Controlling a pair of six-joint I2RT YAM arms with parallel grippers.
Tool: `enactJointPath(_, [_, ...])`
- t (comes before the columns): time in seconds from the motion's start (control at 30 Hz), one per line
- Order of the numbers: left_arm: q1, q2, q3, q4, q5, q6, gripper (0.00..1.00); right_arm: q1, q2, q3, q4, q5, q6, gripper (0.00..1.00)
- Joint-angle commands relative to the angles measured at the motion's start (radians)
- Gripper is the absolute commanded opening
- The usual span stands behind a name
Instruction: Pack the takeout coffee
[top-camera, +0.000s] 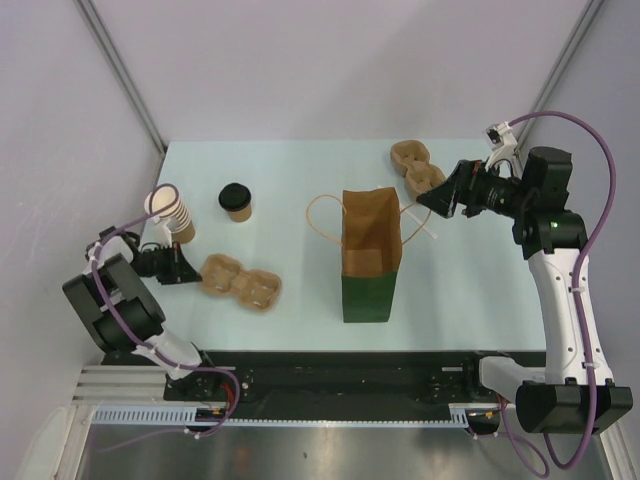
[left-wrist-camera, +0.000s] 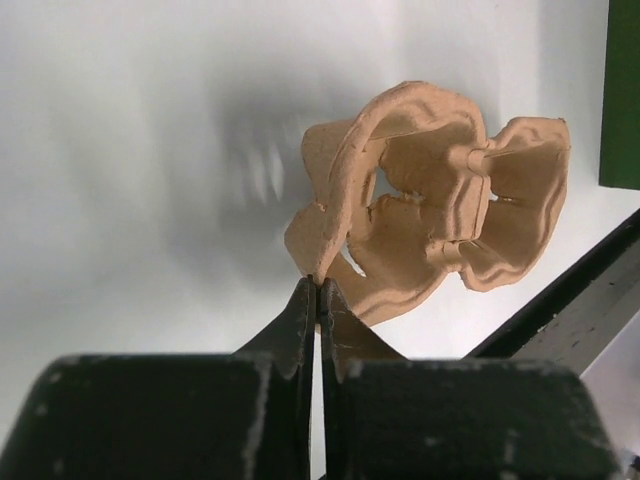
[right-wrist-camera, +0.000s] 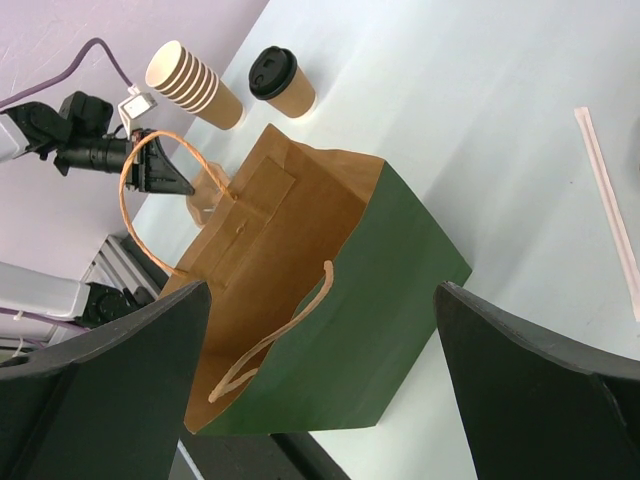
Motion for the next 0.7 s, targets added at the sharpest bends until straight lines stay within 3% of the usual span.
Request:
enactJointPath(0.0, [-0.093, -0.066, 0.019, 0.066, -0.015, -0.029, 0.00, -0.003, 0.000, 0.043, 0.011, -0.011, -0.020, 1.00])
enactJointPath(0.4, [-0.175, -0.152, 0.393, -0.248, 0.008, 0.103, 0.00, -0.003, 0.001, 0.046, 0.097, 0.042, -0.177, 1.00])
enactJointPath(0.5, [-0.228, -0.163, 0.452, -0.386, -0.026, 0.202, 0.00, -0.005, 0.018, 0.067, 0.129, 0.050, -0.195, 1.00])
enactJointPath(0.67, [-0.344, -0.172, 0.441, -0.466, -0.106, 0.318, 0.00, -0.003, 0.043, 0.090, 0.114, 0.047, -0.200, 1.00])
